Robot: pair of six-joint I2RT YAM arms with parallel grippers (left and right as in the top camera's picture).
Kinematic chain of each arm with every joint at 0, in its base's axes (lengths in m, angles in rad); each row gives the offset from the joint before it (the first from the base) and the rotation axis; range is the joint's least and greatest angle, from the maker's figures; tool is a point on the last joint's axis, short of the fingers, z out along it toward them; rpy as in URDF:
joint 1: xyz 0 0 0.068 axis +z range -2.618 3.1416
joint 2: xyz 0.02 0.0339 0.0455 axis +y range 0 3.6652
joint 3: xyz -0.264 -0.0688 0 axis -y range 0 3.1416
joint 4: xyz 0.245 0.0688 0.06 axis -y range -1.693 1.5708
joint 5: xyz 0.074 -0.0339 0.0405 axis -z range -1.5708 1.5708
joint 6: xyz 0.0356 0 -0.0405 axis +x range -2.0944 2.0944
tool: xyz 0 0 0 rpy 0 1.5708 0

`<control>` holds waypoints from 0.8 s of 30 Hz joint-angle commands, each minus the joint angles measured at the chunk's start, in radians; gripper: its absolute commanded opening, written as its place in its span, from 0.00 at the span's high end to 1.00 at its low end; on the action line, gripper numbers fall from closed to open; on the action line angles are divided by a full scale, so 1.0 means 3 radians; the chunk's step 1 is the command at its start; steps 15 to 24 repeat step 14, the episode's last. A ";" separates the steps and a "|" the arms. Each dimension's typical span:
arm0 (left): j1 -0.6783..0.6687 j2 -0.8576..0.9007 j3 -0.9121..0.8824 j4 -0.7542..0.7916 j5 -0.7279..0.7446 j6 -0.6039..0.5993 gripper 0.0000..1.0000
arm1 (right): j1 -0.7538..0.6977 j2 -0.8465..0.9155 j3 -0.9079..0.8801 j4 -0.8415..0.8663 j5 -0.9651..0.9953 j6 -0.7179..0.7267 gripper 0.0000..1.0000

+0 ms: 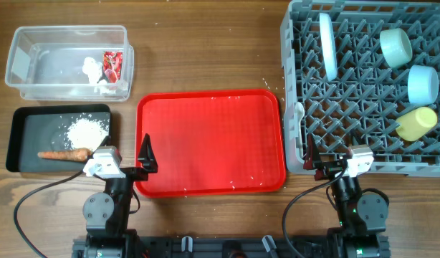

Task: Sort waste into correct bins and load items into the dishwasher rack

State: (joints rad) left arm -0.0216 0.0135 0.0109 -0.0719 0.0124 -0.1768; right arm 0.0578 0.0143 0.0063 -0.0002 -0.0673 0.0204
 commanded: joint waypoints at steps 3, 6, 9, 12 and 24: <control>-0.0024 -0.0029 -0.0017 -0.0013 0.0017 0.0042 0.00 | -0.0017 -0.0036 -0.0004 0.0013 -0.0041 -0.0046 0.00; -0.0024 -0.0029 -0.0017 -0.0013 0.0017 0.0042 0.00 | -0.0017 -0.0036 -0.0004 0.0013 -0.0041 -0.0046 0.00; -0.0024 -0.0029 -0.0017 -0.0013 0.0017 0.0042 0.00 | -0.0017 -0.0036 -0.0004 0.0013 -0.0041 -0.0047 0.00; -0.0024 -0.0029 -0.0017 -0.0013 0.0017 0.0042 0.00 | -0.0017 -0.0036 -0.0004 0.0013 -0.0041 -0.0047 0.00; -0.0024 -0.0029 -0.0017 -0.0013 0.0017 0.0042 0.00 | -0.0017 -0.0036 -0.0004 0.0013 -0.0041 -0.0047 0.00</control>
